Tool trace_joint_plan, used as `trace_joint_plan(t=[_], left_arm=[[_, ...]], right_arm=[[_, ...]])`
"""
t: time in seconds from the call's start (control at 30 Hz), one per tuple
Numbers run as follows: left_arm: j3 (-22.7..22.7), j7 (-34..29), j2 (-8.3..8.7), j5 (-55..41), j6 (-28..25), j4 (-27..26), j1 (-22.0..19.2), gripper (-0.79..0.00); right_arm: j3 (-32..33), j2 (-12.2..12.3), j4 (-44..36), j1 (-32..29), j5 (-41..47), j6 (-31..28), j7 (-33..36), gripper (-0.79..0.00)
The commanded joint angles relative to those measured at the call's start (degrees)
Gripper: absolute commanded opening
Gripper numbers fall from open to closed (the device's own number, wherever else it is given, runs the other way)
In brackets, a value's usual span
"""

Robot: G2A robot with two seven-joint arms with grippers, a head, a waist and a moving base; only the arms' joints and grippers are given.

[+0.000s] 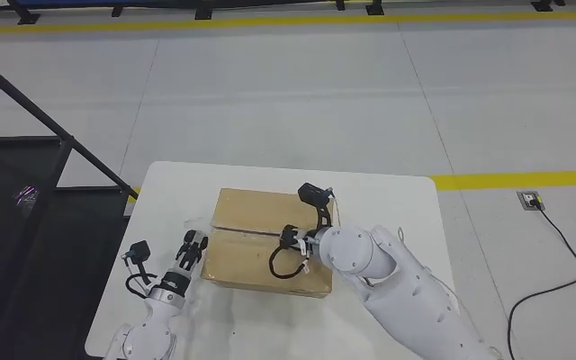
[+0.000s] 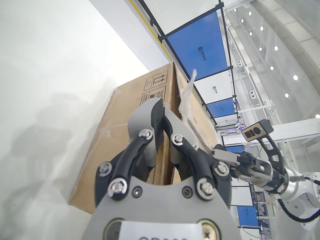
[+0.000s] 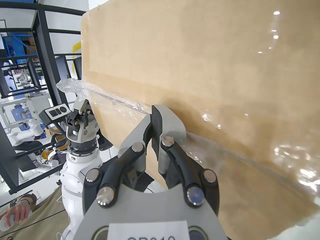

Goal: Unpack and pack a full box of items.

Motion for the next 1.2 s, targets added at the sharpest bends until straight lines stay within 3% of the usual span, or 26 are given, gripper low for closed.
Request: trace_joint_plan(t=[0.0,0.57,0.93,1.07,1.17], left_arm=[[-0.04,0.15,-0.01,-0.03,0.0,-0.04,-0.02,-0.785],[-2.3,0.81,0.13,-2.56,-0.79,-1.66,1.09,-0.785],[-5.68,7.82,-0.25,-9.01,-2.67,-11.47,5.27,-0.785],[-5.59,5.3,-0.2,-9.52,-2.97,-14.78,6.68,-0.785],[-3.52,3.67,-0.25,-7.56,-1.63,-13.48,4.94,-0.785]], right_arm=[[1.27,0.66,-1.75,-1.55,-1.82,-0.11,0.6,-0.785],[9.51,3.59,-11.11,-11.46,-8.61,2.74,1.51,-0.785],[9.89,3.49,-9.97,-11.63,-8.3,2.26,0.93,-0.785],[9.87,3.4,-9.7,-11.58,-8.05,1.9,0.61,-0.785],[10.14,3.39,-9.83,-11.88,-7.83,1.42,0.09,-0.785]])
